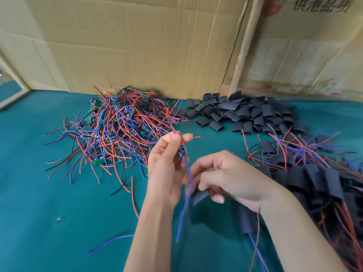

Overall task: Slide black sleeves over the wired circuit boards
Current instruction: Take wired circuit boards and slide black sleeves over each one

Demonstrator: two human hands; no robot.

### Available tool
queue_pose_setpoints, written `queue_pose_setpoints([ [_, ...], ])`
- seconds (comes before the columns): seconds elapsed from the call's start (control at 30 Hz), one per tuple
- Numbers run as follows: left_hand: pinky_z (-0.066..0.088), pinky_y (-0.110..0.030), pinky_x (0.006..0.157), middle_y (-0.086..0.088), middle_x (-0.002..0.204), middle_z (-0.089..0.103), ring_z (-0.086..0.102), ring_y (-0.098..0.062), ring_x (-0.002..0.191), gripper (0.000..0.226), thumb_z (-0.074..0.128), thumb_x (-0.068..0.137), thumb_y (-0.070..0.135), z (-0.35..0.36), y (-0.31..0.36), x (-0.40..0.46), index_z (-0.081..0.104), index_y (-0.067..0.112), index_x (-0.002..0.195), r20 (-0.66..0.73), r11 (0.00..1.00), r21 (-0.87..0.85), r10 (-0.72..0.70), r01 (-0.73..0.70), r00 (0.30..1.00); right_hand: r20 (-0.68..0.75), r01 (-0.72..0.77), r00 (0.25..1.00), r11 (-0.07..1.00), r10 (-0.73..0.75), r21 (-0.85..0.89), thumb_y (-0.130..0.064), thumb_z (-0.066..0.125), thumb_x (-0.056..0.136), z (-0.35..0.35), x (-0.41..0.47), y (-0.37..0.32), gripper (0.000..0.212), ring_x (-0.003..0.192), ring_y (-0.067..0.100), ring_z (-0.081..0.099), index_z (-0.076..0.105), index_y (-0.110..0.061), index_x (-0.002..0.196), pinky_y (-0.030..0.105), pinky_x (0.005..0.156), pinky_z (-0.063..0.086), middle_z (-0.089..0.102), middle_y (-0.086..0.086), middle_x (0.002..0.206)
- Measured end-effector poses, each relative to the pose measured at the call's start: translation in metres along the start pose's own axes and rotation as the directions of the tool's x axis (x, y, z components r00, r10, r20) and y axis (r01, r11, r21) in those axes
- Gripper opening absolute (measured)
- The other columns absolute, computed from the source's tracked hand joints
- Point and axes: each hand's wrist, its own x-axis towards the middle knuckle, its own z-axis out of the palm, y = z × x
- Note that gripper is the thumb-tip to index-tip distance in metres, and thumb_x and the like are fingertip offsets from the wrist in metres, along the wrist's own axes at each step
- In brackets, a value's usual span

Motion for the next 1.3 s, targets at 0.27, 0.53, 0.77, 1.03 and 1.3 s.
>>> queue_pose_setpoints([
  [0.27,0.033,-0.02,0.049,-0.001,0.078,0.076,0.04,-0.006,0.05,0.015,0.058,0.098,0.006,0.0,-0.015,0.005,0.067,0.014,0.106,-0.053,0.934,0.342,0.131,-0.105,0.99,-0.04,-0.058,0.997,0.997,0.06,0.045,0.009,0.069,0.085,-0.021,-0.009,0.005,0.016,0.063,0.022,0.065,0.071,0.0,0.098,0.023,0.056,0.053,0.073,0.02,0.086],
  [0.53,0.046,-0.031,0.061,0.005,0.076,0.077,0.048,-0.016,0.061,0.023,0.059,0.093,0.004,0.003,-0.028,0.003,0.067,0.023,0.103,0.126,0.75,0.653,0.028,-0.104,0.992,-0.476,0.117,0.868,0.99,-0.142,-0.083,0.011,0.085,0.064,-0.039,-0.014,0.014,0.033,0.069,0.014,0.059,0.075,-0.008,0.089,0.021,0.07,0.052,0.068,0.004,0.081],
  [0.77,0.048,-0.037,0.064,0.01,0.069,0.071,0.055,-0.012,0.06,0.009,0.063,0.085,0.03,0.001,-0.032,0.004,0.071,0.028,0.088,0.198,0.689,0.706,0.035,-0.167,0.98,-0.509,0.172,0.847,0.985,-0.151,-0.006,0.005,0.078,0.079,-0.031,-0.003,0.021,0.024,0.077,0.013,0.067,0.072,-0.01,0.096,0.02,0.06,0.049,0.078,0.005,0.09],
  [1.03,0.041,-0.023,0.064,0.018,0.062,0.065,0.054,0.001,0.056,0.011,0.06,0.098,0.011,-0.001,-0.032,0.006,0.068,0.019,0.099,0.188,0.69,0.705,0.036,-0.16,0.982,-0.569,0.221,0.809,0.973,-0.144,0.067,-0.004,0.075,0.087,-0.029,0.003,0.026,0.018,0.087,0.011,0.073,0.068,-0.016,0.098,0.018,0.064,0.049,0.08,0.001,0.098],
  [1.3,0.033,-0.034,0.061,-0.005,0.062,0.057,0.039,-0.018,0.058,0.008,0.055,0.091,0.023,0.001,-0.031,0.003,0.062,0.02,0.093,0.194,0.705,0.69,0.037,-0.163,0.98,-0.589,0.263,0.793,0.96,-0.156,0.099,-0.001,0.074,0.088,-0.028,0.005,0.029,0.015,0.084,0.017,0.074,0.071,-0.015,0.092,0.025,0.075,0.057,0.08,0.009,0.096],
])
